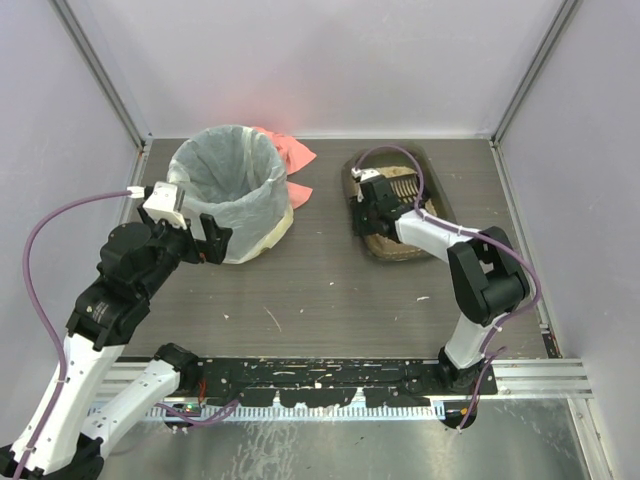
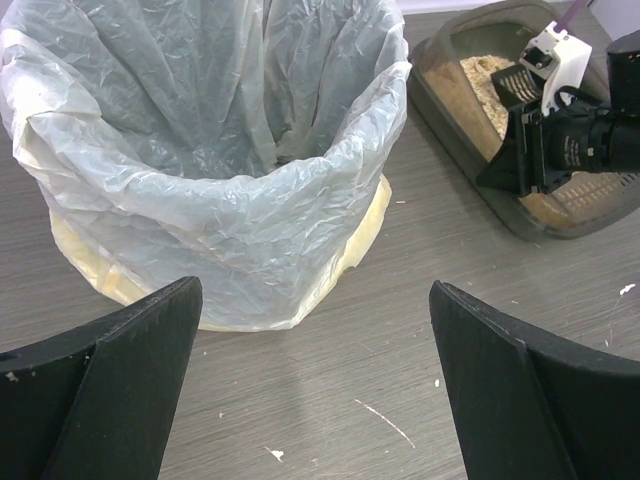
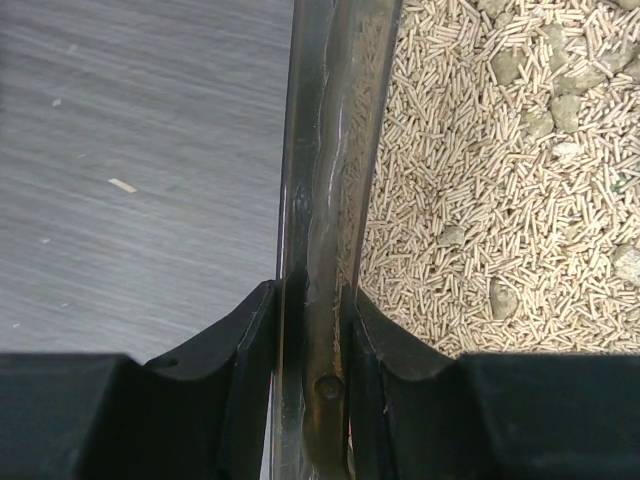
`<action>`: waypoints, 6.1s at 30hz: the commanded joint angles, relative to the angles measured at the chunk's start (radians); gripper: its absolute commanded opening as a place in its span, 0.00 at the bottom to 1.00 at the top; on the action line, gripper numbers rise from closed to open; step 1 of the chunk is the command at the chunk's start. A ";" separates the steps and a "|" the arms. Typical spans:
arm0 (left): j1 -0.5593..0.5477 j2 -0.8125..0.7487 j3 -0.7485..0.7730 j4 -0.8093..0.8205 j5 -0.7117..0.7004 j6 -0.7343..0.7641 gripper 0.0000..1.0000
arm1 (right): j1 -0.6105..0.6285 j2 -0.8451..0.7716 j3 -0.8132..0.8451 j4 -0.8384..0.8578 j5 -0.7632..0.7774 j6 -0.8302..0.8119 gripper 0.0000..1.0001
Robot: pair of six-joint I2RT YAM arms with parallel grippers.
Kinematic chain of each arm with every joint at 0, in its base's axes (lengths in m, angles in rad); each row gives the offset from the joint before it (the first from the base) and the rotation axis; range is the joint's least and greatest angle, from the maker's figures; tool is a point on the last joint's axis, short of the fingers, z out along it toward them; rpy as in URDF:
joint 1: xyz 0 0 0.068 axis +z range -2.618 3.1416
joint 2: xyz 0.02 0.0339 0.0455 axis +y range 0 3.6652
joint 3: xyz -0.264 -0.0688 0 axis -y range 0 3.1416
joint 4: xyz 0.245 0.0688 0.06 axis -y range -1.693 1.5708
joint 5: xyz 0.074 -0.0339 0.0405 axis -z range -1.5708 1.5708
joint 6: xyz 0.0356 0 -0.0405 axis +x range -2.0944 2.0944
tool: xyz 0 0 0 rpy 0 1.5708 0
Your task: Clean the litter box
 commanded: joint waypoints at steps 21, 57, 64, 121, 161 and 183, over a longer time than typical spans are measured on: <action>0.017 0.002 -0.005 0.065 0.042 -0.014 0.98 | 0.399 -0.119 -0.098 -0.017 0.197 0.361 0.32; 0.020 -0.002 -0.015 0.054 0.037 -0.030 0.98 | 0.647 -0.470 -0.125 -0.201 0.560 0.317 0.69; 0.020 0.013 -0.013 0.051 0.072 -0.030 0.98 | 0.526 -0.587 -0.172 -0.391 0.603 0.328 0.71; -0.343 0.305 0.011 0.291 0.096 -0.060 0.82 | 0.197 -0.650 -0.280 -0.376 0.035 0.095 0.01; -0.404 0.972 0.131 0.655 0.564 0.120 0.52 | 0.185 -0.726 -0.247 -0.402 -0.041 0.107 0.01; -0.417 1.011 0.143 0.604 0.477 0.130 0.01 | 0.186 -0.781 -0.263 -0.359 -0.003 0.109 0.12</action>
